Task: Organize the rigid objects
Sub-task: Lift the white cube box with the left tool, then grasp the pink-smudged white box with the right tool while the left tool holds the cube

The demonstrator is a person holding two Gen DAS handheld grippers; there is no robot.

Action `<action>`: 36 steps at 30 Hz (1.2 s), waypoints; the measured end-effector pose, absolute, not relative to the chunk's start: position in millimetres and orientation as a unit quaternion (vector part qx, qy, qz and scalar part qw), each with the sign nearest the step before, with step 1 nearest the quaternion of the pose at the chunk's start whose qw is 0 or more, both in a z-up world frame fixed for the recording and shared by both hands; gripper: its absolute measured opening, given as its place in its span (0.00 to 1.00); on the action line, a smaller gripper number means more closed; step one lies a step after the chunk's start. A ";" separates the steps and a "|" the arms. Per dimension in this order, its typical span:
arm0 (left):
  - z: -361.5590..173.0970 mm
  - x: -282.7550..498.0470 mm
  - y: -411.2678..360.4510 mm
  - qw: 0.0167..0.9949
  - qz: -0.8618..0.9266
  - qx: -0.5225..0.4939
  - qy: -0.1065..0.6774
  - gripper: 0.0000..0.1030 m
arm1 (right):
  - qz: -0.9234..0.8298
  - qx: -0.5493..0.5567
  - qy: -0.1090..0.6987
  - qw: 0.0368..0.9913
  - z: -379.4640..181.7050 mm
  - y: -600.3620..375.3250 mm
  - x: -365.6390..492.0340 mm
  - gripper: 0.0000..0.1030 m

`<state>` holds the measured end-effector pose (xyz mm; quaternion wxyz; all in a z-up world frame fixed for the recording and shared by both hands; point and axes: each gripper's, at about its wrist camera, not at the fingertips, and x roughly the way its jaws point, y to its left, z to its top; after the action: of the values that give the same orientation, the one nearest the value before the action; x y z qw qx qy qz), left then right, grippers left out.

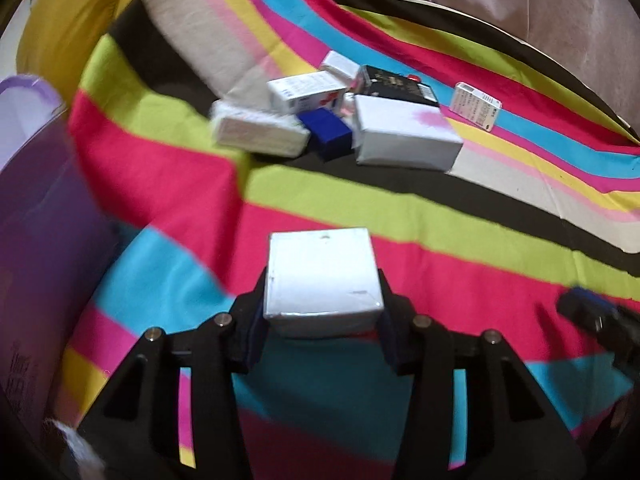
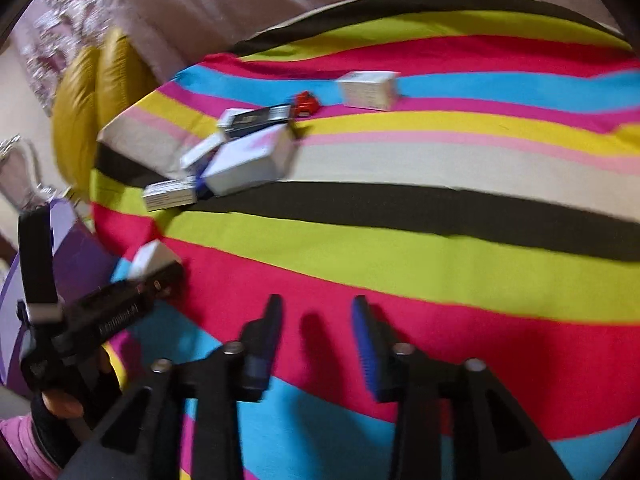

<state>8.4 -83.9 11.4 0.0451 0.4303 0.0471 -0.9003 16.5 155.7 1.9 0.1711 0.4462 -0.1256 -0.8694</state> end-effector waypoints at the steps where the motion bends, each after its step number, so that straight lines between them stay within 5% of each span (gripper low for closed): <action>1: 12.2 13.9 -86.0 0.046 -0.901 0.429 0.044 0.49 | -0.868 0.447 -0.119 0.181 4.3 145.2 12.7 0.44; 6: 12.8 36.3 -87.8 0.039 -0.906 0.421 0.011 0.49 | -0.857 0.437 -0.068 0.264 15.0 80.6 -42.7 0.47; 12: 9.9 41.6 -92.8 0.027 -0.907 0.420 0.012 0.49 | -0.876 0.444 -0.026 0.185 10.6 58.3 -90.2 0.48; 20: 2.2 36.1 -98.8 0.012 -0.905 0.424 0.037 0.49 | -0.852 0.445 -0.168 0.217 12.0 80.7 -117.0 0.56; 24: 0.8 36.2 -98.5 0.009 -0.906 0.421 0.040 0.49 | -0.886 0.398 -0.067 0.227 32.3 91.9 -145.0 0.81; 30: 0.1 34.1 -95.9 0.009 -0.907 0.420 0.033 0.49 | -0.793 0.482 -0.113 0.354 3.0 94.6 -217.4 0.81; 36: -0.2 33.7 -94.3 0.009 -0.907 0.420 0.023 0.49 | -0.758 0.490 -0.038 0.429 -10.6 64.3 -246.1 0.82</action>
<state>33.7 -94.2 -0.2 0.0087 0.4201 0.0229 -0.9071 -246.1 64.3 -10.6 0.4286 0.4905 -0.0378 -0.7578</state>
